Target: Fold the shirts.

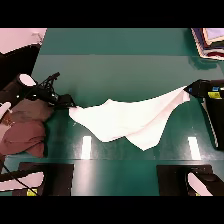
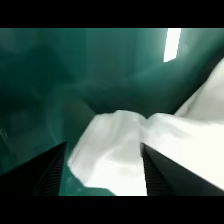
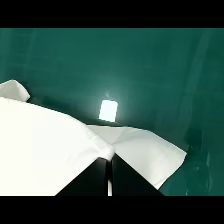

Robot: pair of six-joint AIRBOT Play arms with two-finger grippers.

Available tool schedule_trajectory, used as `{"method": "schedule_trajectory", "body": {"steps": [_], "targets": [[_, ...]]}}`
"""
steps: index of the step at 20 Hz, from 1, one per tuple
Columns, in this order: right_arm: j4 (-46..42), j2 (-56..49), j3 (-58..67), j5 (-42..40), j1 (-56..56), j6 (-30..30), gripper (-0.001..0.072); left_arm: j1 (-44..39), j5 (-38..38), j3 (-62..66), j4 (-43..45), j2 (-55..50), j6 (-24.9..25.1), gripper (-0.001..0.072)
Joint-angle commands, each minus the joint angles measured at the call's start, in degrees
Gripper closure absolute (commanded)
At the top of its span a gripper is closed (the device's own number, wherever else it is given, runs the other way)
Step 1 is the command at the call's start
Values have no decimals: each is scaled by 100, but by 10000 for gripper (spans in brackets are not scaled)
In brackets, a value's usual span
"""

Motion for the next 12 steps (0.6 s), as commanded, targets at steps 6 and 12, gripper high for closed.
{"method": "schedule_trajectory", "body": {"steps": [6,12], "targets": [[0,0,0,-39,24,2,699,-79,-129,44,-234,-157,205,678],[-267,0,940,-59,24,-4,699,-66,-101,1449,44,1119,31,678]]}}
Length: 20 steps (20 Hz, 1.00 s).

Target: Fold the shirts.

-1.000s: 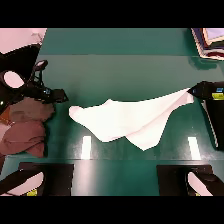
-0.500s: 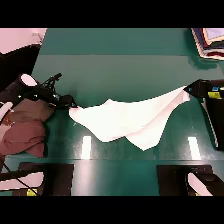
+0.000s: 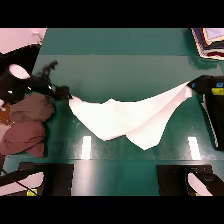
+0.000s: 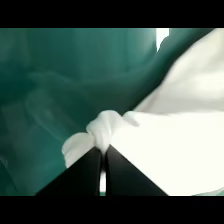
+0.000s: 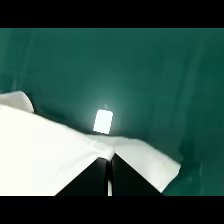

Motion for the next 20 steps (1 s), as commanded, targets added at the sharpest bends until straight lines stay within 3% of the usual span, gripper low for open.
{"method": "schedule_trajectory", "body": {"steps": [1,8,14,20], "targets": [[-267,4,863,-2,7,-7,699,7,39,1104,208,903,-142,679],[-688,4,3491,498,7,-28,699,4,280,3611,317,2710,-308,679],[-1565,2,5010,1176,7,-24,701,4,468,5053,527,3117,-911,680],[-1602,-262,5333,1276,7,-22,702,4,260,4647,927,2966,-1047,680]]}}
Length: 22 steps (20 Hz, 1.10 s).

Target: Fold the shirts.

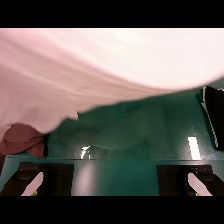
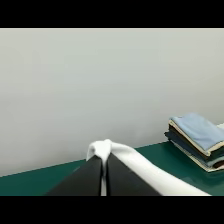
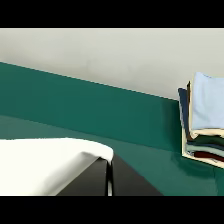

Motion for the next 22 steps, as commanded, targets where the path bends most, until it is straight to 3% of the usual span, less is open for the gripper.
{"method": "schedule_trajectory", "body": {"steps": [1,4,7,11,14,17,18,19,20,22], "targets": [[-92,-387,162,302,7,9,703,2,-468,-393,310,-247,-107,680],[-76,-1117,-245,699,7,9,703,2,-1145,-1231,269,-892,-116,679],[-46,-1998,-1185,678,7,4,702,2,-1145,-2492,153,-1703,-96,678],[-39,-3338,-1812,109,7,0,700,-15,111,-3720,-22,-2975,197,678],[-37,-4192,-1458,-92,9,2,698,-13,1043,-3650,-15,-3829,348,678],[-13,-4706,-774,-35,7,4,693,2,1432,-3473,9,-4247,354,675],[133,-4776,-581,61,-11,4,596,33,1469,-3473,28,-4251,350,487],[472,-4819,-415,166,-92,2,375,85,1392,-3440,31,-4249,234,224],[905,-4815,-328,249,-184,-13,327,177,1158,-3368,28,-4249,125,148],[1921,-4634,-492,498,-490,-286,327,444,170,-3202,28,-4223,50,155]]}}
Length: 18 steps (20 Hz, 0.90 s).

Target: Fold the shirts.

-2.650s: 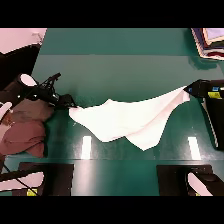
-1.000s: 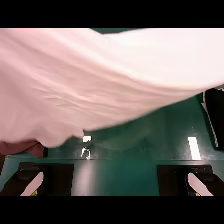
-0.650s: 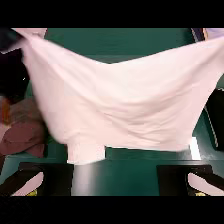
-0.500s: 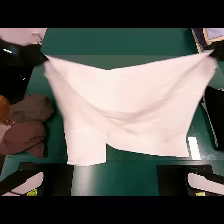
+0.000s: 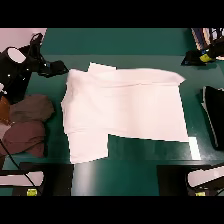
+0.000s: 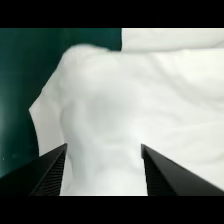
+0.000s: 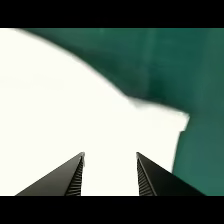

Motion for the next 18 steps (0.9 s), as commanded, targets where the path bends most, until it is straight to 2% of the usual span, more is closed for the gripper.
{"method": "schedule_trajectory", "body": {"steps": [1,4,10,13,18], "targets": [[1593,166,-190,415,-448,-332,328,352,-1185,81,31,-11,-107,154],[2330,922,-1532,459,-920,-592,329,472,-1821,-743,243,540,205,155],[3104,2667,-4424,334,-1491,-1099,330,474,-1646,-3797,278,2365,186,154],[3097,3198,-5042,83,-1517,-1137,329,472,-1453,-4651,264,2868,0,154],[3071,3560,-5331,-59,-1517,-1137,329,472,-957,-5012,-369,2881,57,155]]}}
